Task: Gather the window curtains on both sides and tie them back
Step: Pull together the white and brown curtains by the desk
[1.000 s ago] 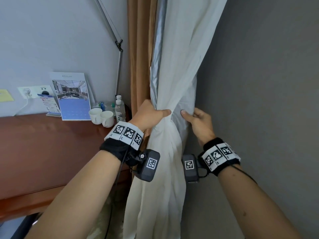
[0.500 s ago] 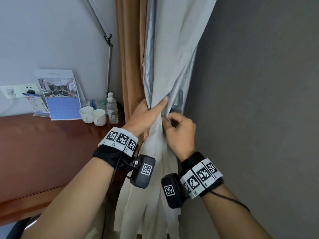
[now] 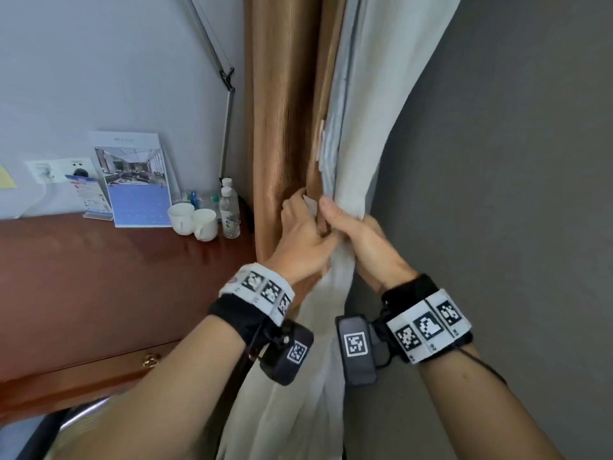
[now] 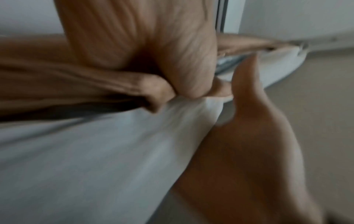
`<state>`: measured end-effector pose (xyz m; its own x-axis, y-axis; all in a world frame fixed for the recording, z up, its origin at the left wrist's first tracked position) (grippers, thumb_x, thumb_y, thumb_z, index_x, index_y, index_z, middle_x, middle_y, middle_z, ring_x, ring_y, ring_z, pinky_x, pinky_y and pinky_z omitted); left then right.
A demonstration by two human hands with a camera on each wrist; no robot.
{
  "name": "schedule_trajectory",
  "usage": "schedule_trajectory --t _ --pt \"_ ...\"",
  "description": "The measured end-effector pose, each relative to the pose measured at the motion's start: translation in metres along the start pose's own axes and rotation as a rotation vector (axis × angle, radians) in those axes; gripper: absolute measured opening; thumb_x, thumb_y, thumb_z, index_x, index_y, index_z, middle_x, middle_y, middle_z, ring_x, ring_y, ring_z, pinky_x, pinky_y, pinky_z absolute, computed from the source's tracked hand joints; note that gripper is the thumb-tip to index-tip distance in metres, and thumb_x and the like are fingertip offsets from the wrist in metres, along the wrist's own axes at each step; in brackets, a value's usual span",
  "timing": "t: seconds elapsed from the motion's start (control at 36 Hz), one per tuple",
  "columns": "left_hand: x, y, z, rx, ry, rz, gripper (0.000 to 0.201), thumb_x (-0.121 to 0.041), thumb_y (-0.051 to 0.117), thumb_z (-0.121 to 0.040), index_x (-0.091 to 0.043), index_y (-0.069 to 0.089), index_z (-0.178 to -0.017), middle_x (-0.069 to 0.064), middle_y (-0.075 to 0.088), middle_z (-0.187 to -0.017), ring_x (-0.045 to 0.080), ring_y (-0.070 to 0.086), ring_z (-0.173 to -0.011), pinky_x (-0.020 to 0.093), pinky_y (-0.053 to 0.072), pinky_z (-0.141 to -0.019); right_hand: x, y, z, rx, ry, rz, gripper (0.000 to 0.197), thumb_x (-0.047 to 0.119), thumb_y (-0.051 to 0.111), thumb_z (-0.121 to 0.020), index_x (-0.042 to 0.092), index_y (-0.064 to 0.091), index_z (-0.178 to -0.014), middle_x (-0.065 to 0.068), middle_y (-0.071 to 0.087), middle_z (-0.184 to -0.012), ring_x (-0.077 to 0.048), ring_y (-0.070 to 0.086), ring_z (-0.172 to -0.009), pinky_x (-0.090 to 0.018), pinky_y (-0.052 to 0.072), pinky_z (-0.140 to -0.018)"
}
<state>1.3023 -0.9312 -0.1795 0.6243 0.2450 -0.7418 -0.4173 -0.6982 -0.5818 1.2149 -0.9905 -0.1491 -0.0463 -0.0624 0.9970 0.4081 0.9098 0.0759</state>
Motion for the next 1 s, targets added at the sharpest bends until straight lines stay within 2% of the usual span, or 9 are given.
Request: schedule_trajectory --t 0.14,0.25,0.39,0.56,0.61,0.69,0.83,0.92,1.0 --pt "-0.033 -0.005 0.025 -0.335 0.22 -0.298 0.069 -0.043 0.047 -0.074 0.004 0.044 -0.124 0.015 0.044 -0.108 0.028 0.042 -0.1 0.034 0.038 -0.087 0.009 -0.014 -0.017 -0.191 -0.061 0.111 0.07 0.037 0.083 -0.069 0.009 0.055 -0.127 -0.003 0.072 -0.11 -0.012 0.068 -0.102 -0.033 0.053 -0.093" --pt "-0.031 0.003 0.025 -0.182 0.301 -0.037 0.064 -0.035 0.064 -0.08 -0.003 0.039 -0.129 0.006 0.045 -0.11 0.019 0.046 -0.102 0.026 0.041 -0.088 0.009 -0.026 -0.017 -0.308 -0.083 0.304 0.048 0.042 0.068 -0.084 0.015 0.062 -0.123 0.001 0.071 -0.11 -0.01 0.066 -0.104 -0.033 0.051 -0.097" --pt "-0.026 -0.005 0.012 -0.028 0.17 0.376 0.004 -0.017 0.06 -0.092 -0.019 0.061 -0.095 0.0 0.07 -0.091 0.017 0.067 -0.087 0.033 0.053 -0.081 0.015 -0.042 -0.016 -0.36 -0.028 0.359 0.042 0.037 0.059 -0.093 0.007 0.062 -0.123 -0.004 0.069 -0.111 -0.018 0.065 -0.106 -0.035 0.05 -0.098" --pt "-0.029 0.006 0.006 -0.076 0.102 0.38 0.028 -0.006 0.067 -0.082 -0.026 0.056 -0.064 -0.007 0.065 -0.064 0.012 0.066 -0.065 0.035 0.057 -0.07 0.022 -0.03 -0.006 -0.182 0.075 0.226 0.067 0.057 0.067 -0.078 0.003 0.064 -0.118 -0.009 0.074 -0.102 -0.016 0.069 -0.101 -0.034 0.048 -0.099" --pt "-0.033 0.016 0.008 0.01 0.058 0.425 0.02 -0.005 0.068 -0.079 -0.02 0.064 -0.067 0.0 0.069 -0.067 0.018 0.07 -0.067 0.043 0.06 -0.071 0.024 -0.034 -0.004 -0.193 0.1 0.335 0.083 0.067 0.074 -0.064 0.0 0.064 -0.111 -0.003 0.075 -0.081 -0.01 0.071 -0.086 -0.026 0.053 -0.087" --pt "-0.042 0.025 0.011 0.152 0.065 0.442 0.007 -0.01 0.077 -0.076 -0.008 0.071 -0.081 0.008 0.074 -0.081 0.023 0.072 -0.079 0.048 0.059 -0.077 0.028 -0.047 -0.002 -0.237 0.108 0.439 0.038 0.048 0.078 -0.073 0.012 0.065 -0.073 0.01 0.066 -0.054 0.0 0.066 -0.06 -0.011 0.047 -0.053" --pt "-0.048 0.038 0.016 0.332 0.175 0.311 0.043 -0.009 0.078 -0.077 -0.006 0.067 -0.119 0.002 0.06 -0.125 0.017 0.063 -0.111 0.035 0.044 -0.105 0.031 -0.065 -0.005 -0.4 0.094 0.488 0.037 0.039 0.072 -0.078 0.015 0.069 -0.106 0.003 0.072 -0.097 -0.013 0.067 -0.093 -0.03 0.053 -0.084" --pt "-0.05 0.03 0.01 0.257 0.096 0.341 0.032 -0.011 0.077 -0.079 -0.012 0.072 -0.11 -0.006 0.07 -0.102 0.008 0.068 -0.093 0.03 0.052 -0.094 0.032 -0.07 -0.004 -0.479 0.069 0.525 0.039 0.033 0.07 -0.084 0.002 0.066 -0.109 -0.01 0.071 -0.106 -0.019 0.065 -0.095 -0.038 0.052 -0.094" --pt "-0.045 0.001 -0.001 -0.099 0.068 0.326 0.01 -0.013 0.075 -0.08 -0.02 0.075 -0.088 -0.01 0.072 -0.084 0.0 0.065 -0.077 0.018 0.051 -0.077 0.032 -0.077 -0.002 -0.517 0.044 0.529 0.034 0.028 0.07 -0.085 -0.002 0.067 -0.102 -0.009 0.071 -0.096 -0.02 0.067 -0.089 -0.037 0.054 -0.089"
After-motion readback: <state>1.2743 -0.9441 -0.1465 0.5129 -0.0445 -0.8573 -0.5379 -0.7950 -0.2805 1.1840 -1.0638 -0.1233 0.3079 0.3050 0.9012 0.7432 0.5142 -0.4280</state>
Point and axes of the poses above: each hand's wrist, its own z-axis away from the middle knuckle, its own y-axis out of the palm, x = y × z, the point moved 5 cm from there along -z, towards the middle knuckle
